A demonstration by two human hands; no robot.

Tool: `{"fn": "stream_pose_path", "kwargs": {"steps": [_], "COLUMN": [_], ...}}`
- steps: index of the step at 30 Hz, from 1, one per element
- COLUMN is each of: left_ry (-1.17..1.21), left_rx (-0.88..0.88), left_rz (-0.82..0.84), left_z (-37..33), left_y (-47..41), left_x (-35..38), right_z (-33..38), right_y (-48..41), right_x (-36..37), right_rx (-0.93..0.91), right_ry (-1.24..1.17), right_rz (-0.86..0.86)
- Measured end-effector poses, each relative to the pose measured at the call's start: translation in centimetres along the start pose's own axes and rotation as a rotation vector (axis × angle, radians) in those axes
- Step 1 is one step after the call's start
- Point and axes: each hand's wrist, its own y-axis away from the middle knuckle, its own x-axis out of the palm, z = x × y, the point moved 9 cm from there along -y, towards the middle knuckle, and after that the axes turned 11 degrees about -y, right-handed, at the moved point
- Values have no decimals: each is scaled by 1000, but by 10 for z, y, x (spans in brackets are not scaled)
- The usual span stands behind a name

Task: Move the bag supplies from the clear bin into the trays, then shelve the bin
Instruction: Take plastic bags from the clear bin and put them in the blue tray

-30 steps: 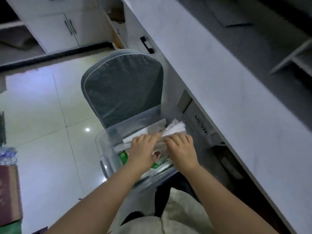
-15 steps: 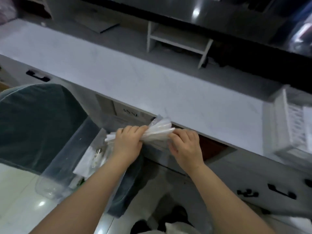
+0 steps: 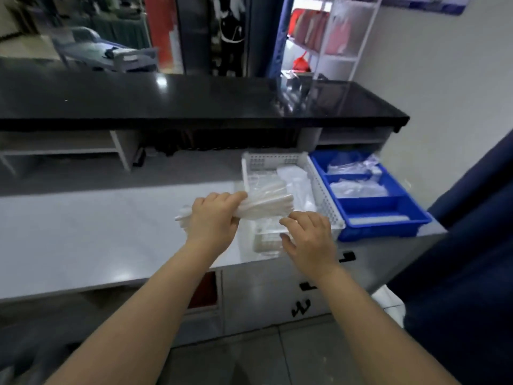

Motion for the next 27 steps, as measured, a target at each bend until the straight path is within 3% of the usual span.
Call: {"fn": "stream_pose_path", "kwargs": {"steps": [8, 19, 23, 27], "left_ry": [92, 97, 91, 92], "left_rx": [100, 110, 129, 133], "left_rz": [70, 199, 232, 243], "left_z": [-174, -229, -246, -261], "left_y": [-103, -226, -268, -302], "left_x": [74, 185, 223, 246], "right_z": [-184, -346, -398, -449], "right_y": [10, -21, -38, -46], "right_x": [-77, -30, 3, 46], "right_rx": [148, 263, 318, 382], "right_ry": [78, 62, 83, 96], "right_rz": [-13, 127, 273, 534]}}
